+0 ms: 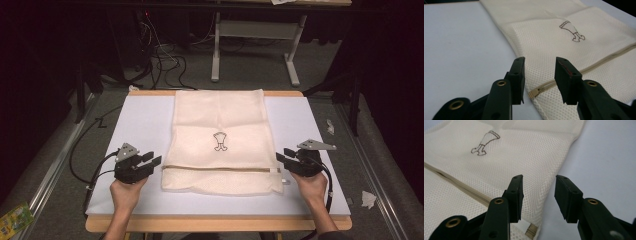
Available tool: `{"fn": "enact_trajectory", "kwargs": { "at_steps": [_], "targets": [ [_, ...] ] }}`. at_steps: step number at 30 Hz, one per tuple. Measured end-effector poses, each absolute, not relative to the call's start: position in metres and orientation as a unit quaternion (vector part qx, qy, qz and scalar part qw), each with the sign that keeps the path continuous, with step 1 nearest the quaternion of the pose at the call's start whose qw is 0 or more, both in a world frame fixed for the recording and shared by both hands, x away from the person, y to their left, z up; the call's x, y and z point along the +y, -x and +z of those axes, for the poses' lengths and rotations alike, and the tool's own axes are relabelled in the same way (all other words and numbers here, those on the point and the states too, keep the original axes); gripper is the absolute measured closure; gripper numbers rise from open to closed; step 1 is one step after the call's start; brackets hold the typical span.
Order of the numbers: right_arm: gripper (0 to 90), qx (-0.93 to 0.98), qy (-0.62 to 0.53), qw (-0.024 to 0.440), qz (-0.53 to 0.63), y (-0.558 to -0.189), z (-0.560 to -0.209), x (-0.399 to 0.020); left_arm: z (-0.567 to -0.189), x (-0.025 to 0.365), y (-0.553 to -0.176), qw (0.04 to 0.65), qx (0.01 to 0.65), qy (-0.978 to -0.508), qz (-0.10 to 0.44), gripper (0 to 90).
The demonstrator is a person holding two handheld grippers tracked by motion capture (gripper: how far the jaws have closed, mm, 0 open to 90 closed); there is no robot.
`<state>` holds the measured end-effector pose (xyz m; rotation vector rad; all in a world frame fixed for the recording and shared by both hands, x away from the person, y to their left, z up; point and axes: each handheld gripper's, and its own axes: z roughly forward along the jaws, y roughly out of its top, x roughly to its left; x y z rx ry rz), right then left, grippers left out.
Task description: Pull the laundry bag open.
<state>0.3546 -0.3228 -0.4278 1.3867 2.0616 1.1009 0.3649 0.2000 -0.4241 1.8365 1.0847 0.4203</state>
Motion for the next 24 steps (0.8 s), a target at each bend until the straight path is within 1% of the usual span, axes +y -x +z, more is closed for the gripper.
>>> {"fn": "enact_trajectory", "kwargs": {
  "at_steps": [4, 13, 24],
  "targets": [
    [58.8, 0.73, -0.505, 0.214, 0.408, -0.35, -0.425, -0.334, -0.419, 0.204, -0.365, 0.472, 0.448, -0.738, 0.18, 55.1],
    [58.5, 0.701, -0.525, 0.226, 0.427, -0.339, -0.419, -0.362, -0.415, 0.216, -0.362, 0.482, 0.451, -0.726, 0.192, 54.1],
    [58.2, 0.682, -0.539, 0.24, 0.431, -0.336, -0.42, -0.378, -0.42, 0.234, -0.362, 0.489, 0.464, -0.711, 0.201, 52.2]
  ]
}}
